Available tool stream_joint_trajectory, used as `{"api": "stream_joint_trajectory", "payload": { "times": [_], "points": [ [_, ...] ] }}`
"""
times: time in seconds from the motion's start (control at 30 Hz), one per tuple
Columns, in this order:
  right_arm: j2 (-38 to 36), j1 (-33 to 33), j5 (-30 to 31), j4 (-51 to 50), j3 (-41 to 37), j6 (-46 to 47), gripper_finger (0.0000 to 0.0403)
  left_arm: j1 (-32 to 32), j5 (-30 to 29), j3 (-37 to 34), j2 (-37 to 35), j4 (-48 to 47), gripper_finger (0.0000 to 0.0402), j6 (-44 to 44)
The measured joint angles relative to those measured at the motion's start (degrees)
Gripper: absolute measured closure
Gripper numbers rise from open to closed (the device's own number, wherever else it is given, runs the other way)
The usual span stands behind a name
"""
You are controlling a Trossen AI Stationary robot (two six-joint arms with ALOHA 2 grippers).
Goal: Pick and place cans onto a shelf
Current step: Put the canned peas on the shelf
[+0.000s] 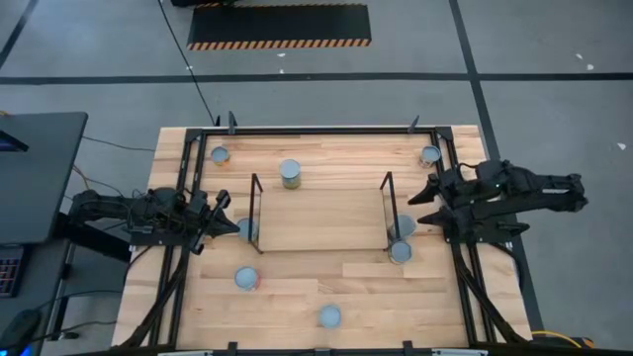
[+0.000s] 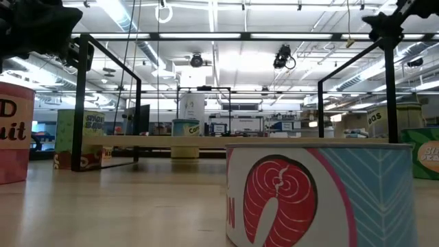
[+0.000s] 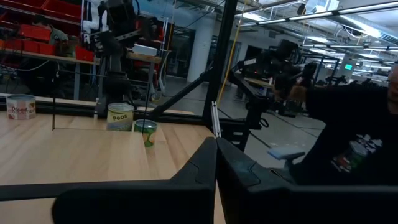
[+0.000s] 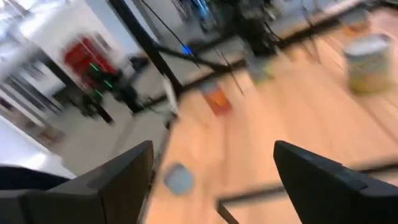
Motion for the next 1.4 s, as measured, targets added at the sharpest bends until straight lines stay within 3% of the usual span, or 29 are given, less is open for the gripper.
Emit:
{"api": "stream_joint_trajectory", "payload": {
  "times": [0.17,0.3,0.93,1.4],
  "points": [
    [8.3,1.2,9.6,-20.3,6.9,-6.8,0.0066,0.0,0.0,0.0,0.0,0.0,0.0390,0.0],
    [15.5,2.4,12.4,-26.6,8.2,-9.7,0.0061,0.0,0.0,0.0,0.0,0.0,0.0390,0.0],
    [38.1,3.8,12.8,-24.7,8.4,-9.6,0.0038,0.0,0.0,0.0,0.0,0.0,0.0390,0.0],
    [39.5,3.8,8.1,-24.1,8.7,-8.5,0.0038,0.0,0.0,0.0,0.0,0.0,0.0390,0.0]
  ]
}}
